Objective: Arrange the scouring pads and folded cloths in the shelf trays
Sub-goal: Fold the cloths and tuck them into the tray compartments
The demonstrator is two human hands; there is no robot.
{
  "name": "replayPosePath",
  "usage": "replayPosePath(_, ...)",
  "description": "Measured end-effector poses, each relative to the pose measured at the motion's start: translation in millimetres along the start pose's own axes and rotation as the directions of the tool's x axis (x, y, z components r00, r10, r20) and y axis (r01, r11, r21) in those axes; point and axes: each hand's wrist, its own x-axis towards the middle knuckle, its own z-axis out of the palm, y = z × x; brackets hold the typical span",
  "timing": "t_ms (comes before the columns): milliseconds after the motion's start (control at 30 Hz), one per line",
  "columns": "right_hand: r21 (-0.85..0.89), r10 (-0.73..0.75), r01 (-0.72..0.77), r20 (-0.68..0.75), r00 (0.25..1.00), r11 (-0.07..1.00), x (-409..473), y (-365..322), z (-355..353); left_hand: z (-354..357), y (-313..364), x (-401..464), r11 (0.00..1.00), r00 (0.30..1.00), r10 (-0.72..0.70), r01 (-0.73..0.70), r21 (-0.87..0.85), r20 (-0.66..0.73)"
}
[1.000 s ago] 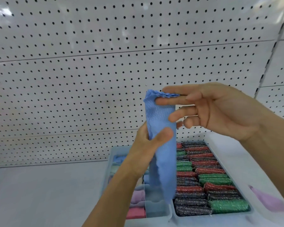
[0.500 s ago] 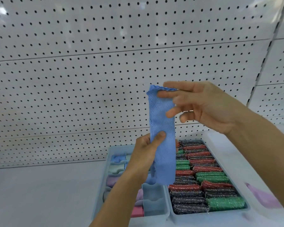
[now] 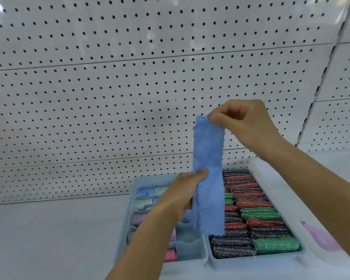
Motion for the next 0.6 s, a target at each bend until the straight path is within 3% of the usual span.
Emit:
replayPosePath(67,-0.025,-0.102,0.104,0.070,0.992,0.994,-21,-1,1,-4,4,4,0.988,0.997,-0.051,0.043,-0.149,-0.051)
replayPosePath(200,-0.101,-0.142,0.167,0.216,0.966,0.981,-69,19,4,-15,13,4,0.924,0.996,-0.082,0.065,-0.376,-0.030)
replayPosePath(367,-0.267,-0.408,0.491,0.311,0.858,0.829,-95,55,15,-24,17,8,0.819,0.997,-0.075,0.080,-0.568,0.032)
replayPosePath(467,-0.356,-0.481,0.565,0.302,0.823,0.744,-96,62,18,-22,18,6,0.785,0.995,-0.068,0.098,-0.611,0.072)
replayPosePath(600,-0.382,-0.546,0.636,0.326,0.772,0.671,-98,63,21,-16,17,4,0.870,0.998,-0.002,0.033,-0.492,0.062)
